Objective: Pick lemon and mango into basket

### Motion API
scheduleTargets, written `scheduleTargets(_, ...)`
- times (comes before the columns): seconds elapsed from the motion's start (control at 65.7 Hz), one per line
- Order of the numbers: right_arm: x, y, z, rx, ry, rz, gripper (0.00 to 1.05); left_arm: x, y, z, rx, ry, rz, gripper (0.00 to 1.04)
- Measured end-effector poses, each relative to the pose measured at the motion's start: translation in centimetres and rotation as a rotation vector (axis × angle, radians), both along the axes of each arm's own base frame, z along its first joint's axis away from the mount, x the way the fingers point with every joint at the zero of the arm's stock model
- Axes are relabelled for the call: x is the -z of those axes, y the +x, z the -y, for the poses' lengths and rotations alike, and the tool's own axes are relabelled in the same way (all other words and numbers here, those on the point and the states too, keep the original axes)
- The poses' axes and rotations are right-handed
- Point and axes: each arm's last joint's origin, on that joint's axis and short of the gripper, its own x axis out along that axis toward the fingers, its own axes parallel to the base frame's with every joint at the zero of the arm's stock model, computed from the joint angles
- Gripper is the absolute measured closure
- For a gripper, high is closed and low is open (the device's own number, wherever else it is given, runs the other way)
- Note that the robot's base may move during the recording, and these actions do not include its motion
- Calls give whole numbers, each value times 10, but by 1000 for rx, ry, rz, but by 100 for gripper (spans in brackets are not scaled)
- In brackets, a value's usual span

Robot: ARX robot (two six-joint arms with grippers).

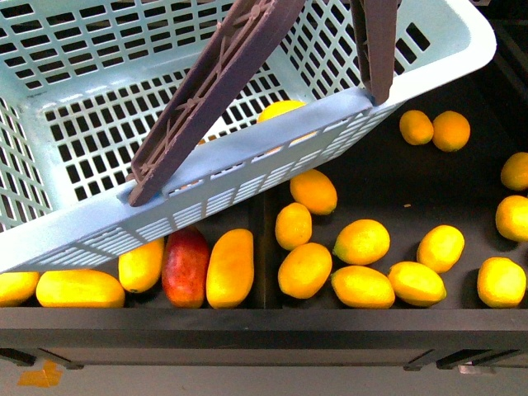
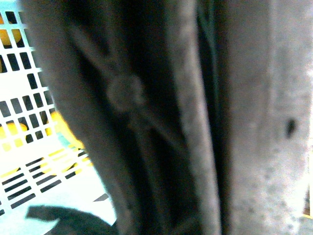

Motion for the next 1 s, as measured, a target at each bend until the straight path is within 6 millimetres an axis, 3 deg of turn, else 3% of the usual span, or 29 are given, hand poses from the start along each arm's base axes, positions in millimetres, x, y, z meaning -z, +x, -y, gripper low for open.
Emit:
scheduleTargets(0.259,0,0,0,2,1,0,8,0,0,0,0,0,0,91)
scheduleTargets(1.005,1,-1,1,4,0,0,9,0,0,0,0,0,1,91)
